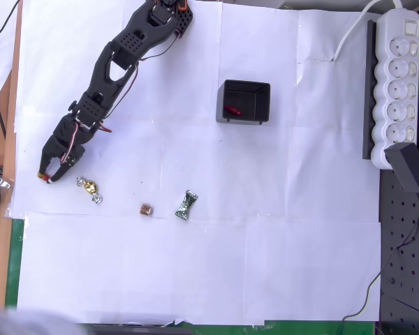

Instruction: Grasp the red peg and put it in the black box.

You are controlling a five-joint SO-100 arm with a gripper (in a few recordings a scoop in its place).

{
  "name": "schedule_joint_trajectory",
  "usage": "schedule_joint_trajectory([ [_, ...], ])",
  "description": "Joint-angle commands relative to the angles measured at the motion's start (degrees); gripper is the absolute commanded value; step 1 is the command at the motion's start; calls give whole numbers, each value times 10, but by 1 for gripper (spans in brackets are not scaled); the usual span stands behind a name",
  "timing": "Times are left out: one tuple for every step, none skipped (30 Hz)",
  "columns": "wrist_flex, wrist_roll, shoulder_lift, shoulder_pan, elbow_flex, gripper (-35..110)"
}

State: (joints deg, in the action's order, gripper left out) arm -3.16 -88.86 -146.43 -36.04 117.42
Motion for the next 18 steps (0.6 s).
schedule_joint_trajectory([
  [-237, 55, 96, 20, 129, 0],
  [-279, 72, 108, 26, 154, 0],
  [-316, 86, 120, 33, 173, 0],
  [-361, 98, 128, 39, 196, 0],
  [-412, 106, 135, 44, 223, 0],
  [-455, 115, 146, 49, 242, 0],
  [-492, 121, 162, 55, 249, 0],
  [-526, 126, 180, 61, 247, 0],
  [-563, 133, 202, 66, 244, 0],
  [-599, 136, 228, 71, 233, 0],
  [-628, 137, 256, 77, 213, 0],
  [-653, 142, 284, 84, 189, 0],
  [-677, 149, 308, 92, 169, 0],
  [-699, 159, 331, 102, 150, 0],
  [-716, 170, 355, 114, 127, 0],
  [-734, 179, 379, 127, 104, 0],
  [-754, 185, 403, 143, 83, 0],
  [-772, 197, 425, 162, 68, 0],
])
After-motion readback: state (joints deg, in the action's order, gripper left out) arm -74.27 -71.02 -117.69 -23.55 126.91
